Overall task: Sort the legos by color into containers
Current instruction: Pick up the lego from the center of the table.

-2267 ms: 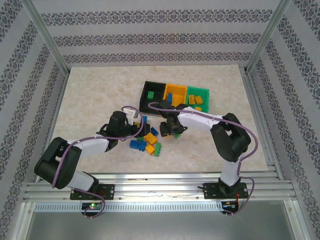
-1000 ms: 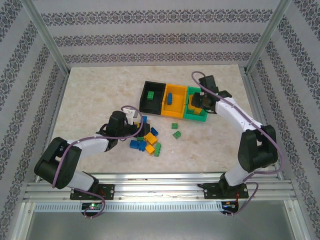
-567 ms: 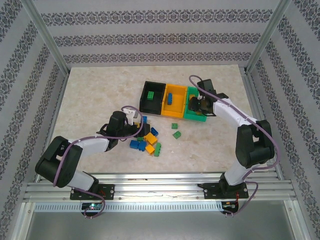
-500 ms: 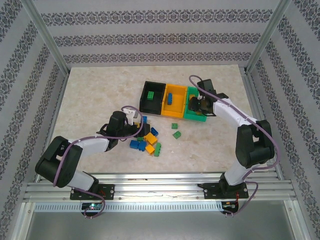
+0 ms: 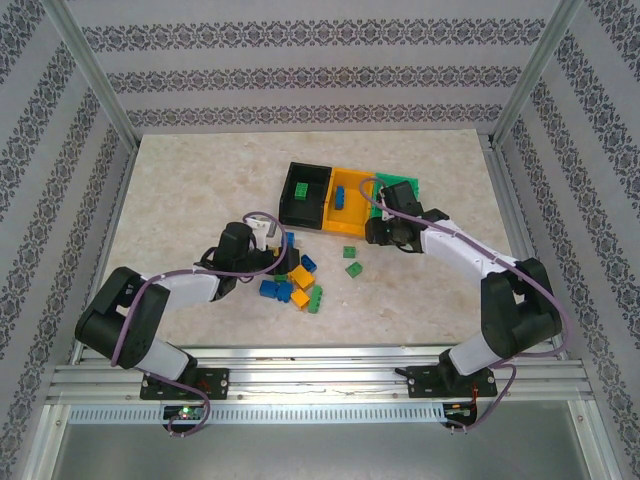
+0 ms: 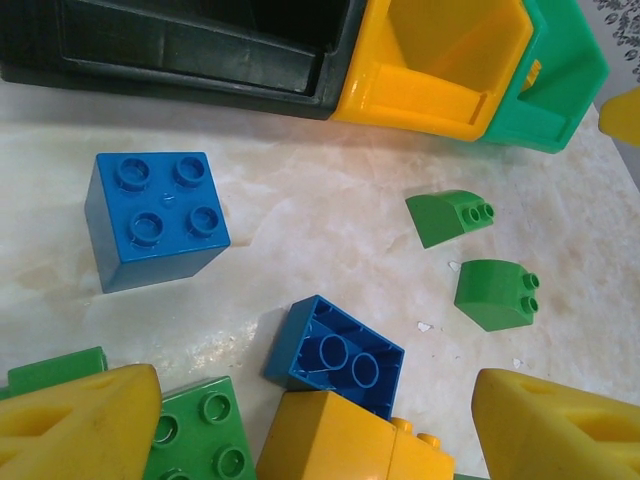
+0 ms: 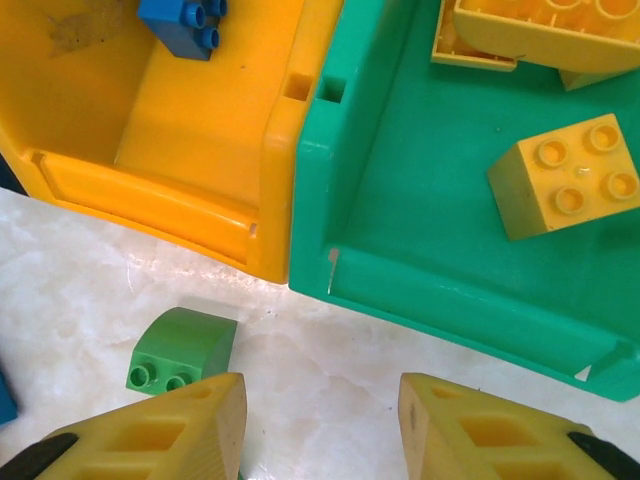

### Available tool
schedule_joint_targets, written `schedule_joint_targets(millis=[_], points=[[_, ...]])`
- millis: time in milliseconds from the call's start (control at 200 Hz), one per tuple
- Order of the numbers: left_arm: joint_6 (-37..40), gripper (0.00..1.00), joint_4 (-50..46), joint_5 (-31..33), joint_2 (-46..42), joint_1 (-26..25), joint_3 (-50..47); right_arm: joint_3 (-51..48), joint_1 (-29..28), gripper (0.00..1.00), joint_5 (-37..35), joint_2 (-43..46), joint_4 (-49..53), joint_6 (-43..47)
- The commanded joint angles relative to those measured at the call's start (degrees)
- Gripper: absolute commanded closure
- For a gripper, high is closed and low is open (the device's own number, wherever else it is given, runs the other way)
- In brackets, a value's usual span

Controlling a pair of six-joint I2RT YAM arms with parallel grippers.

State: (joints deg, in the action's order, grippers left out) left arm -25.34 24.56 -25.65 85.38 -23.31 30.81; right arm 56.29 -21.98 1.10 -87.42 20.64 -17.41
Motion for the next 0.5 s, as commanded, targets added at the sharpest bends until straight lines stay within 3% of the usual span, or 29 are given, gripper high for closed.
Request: schedule_joint_targets(millis=[0,415,495], points=[[3.2,0.19,-3.3,3.4,-2.6,1.1,1.6,-2.4,-1.9,0.55,-1.1,1.0,-5.2,2.8],[9.8,0.2,-13.5,14.2,-6.8,1.5,3.4,-15.3,-4.7,0.55,1.3,3.9,-25.3,2.0],[10.2,0.22,-14.9,16.3,-6.5,1.5,3.8,-15.9,-4.7,0.54,2.5,4.7,-25.2,0.9]])
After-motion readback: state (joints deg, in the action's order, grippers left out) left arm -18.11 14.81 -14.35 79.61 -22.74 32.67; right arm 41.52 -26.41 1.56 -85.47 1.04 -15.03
